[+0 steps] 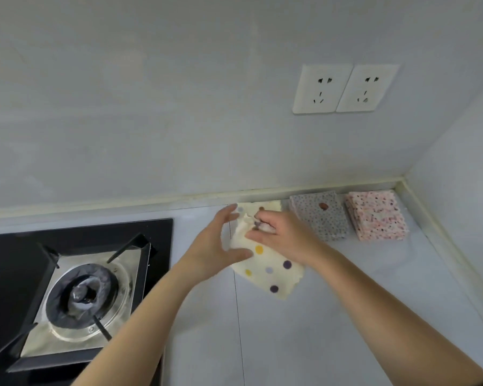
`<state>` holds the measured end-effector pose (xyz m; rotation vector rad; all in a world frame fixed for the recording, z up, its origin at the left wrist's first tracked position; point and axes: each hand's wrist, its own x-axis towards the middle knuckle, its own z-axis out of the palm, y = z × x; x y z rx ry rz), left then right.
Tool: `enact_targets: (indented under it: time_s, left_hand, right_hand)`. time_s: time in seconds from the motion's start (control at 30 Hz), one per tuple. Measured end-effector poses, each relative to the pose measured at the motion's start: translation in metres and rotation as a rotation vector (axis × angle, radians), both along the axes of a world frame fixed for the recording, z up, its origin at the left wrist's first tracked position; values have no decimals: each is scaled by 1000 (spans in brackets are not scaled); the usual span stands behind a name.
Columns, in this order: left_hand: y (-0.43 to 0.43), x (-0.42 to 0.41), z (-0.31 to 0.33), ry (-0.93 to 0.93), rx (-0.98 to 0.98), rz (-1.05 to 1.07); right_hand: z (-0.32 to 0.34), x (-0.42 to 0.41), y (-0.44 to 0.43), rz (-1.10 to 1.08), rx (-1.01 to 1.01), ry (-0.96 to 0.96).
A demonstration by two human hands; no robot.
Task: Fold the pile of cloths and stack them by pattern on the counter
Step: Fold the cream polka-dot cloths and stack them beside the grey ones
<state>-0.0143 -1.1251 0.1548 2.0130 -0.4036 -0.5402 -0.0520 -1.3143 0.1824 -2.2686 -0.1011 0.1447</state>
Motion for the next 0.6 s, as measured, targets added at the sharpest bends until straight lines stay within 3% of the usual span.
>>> enact_targets:
  time_s: [0.07,0.13,0.2,0.27,0.3,0.4,0.5,0.6]
  left_hand:
    - [-2,5,4,125,26,-120]
    - [-1,1,0,357,-125,-83]
    - [-8,-8,-13,646,-475,117]
    - [-23,-17,-26,788,-712,384]
    - [-34,-20,-33,773,-660,503]
    - [-67,-11,-52,501,-133,711]
    - [-85,12,-62,189,152,691]
    - [-99,40,-73,-27,318,636]
  right_hand:
    - [5,-1,1,-2,38,-38]
    - [4,0,-1,-156,148,-85]
    - [-8,2,-6,-356,209,-95]
    - [-31,2,-8,-505,176,-42]
    - [-44,2,-7,-546,174,-2]
    - [-77,11,-3,-642,176,80]
    - [-97,32,-7,-740,106,78]
    - [-114,57,-13,-786,-21,33]
